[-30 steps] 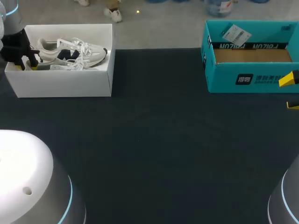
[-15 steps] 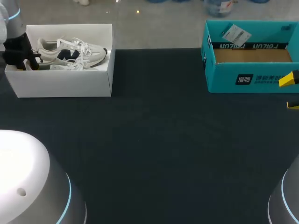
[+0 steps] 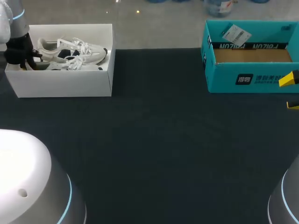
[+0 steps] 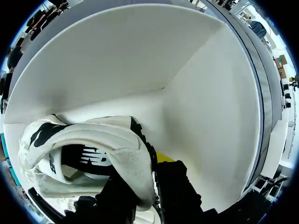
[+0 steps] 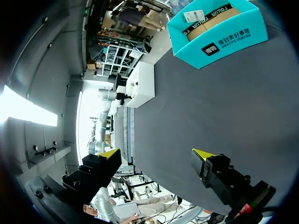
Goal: Take the shoe out of the shoebox, open the shoe tongue, remove and reinsert the insole, then place the shoe into the shoebox
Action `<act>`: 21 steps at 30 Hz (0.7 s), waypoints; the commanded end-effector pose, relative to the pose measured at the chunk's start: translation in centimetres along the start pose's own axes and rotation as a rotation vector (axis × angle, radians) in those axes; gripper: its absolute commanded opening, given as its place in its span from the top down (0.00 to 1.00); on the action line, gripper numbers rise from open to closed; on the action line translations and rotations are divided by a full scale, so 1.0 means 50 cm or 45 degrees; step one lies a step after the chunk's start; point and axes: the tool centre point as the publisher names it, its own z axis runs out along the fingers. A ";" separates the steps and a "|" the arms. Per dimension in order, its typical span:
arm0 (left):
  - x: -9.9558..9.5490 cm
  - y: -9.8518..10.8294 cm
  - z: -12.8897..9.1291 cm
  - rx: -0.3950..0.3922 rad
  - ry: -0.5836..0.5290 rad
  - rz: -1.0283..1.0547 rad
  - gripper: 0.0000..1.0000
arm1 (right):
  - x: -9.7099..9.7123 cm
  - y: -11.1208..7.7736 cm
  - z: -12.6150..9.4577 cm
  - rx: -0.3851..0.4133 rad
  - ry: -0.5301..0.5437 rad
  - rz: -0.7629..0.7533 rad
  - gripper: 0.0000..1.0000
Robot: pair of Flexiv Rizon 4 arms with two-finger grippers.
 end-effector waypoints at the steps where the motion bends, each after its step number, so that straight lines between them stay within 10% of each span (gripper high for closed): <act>1: 0.004 -0.003 -0.031 0.017 0.026 -0.010 1.00 | 0.000 -0.003 0.000 -0.003 -0.003 0.001 0.00; 21: 0.026 -0.005 -0.234 0.044 0.046 -0.048 1.00 | 0.000 -0.003 0.000 -0.003 -0.003 0.001 0.00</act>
